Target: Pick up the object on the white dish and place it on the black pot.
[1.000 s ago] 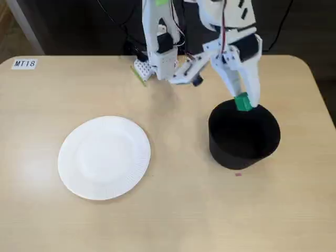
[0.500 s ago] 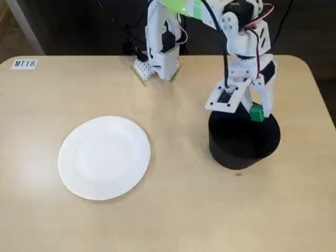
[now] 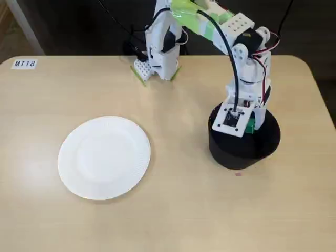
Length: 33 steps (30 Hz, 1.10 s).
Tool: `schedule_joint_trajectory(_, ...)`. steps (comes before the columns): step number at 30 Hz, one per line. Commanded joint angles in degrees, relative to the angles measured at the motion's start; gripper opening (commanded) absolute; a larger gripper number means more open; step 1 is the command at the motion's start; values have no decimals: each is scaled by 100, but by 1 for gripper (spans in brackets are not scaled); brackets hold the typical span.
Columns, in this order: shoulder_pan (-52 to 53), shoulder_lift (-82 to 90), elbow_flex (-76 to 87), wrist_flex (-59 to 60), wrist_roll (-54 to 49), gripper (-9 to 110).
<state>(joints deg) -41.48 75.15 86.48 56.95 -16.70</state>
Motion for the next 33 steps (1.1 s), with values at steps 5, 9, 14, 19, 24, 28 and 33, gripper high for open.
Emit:
schedule_joint_trajectory(5, 62, -264, -88, -202, -141, 0)
schedule_joint_trajectory(9, 114, -360, -88, -255, -202, 0)
schedule_joint_trajectory(14, 211, -369, -88, -255, -220, 0)
schedule_joint_trajectory(19, 290, -343, -97, -176, -369, 14)
schedule_joint_trajectory(24, 378, -316, -97, -79, -466, 29)
schedule_joint_trajectory(28, 448, -308, -97, -79, -466, 30)
schedule_joint_trajectory(33, 527, -237, -97, -70, -431, 21)
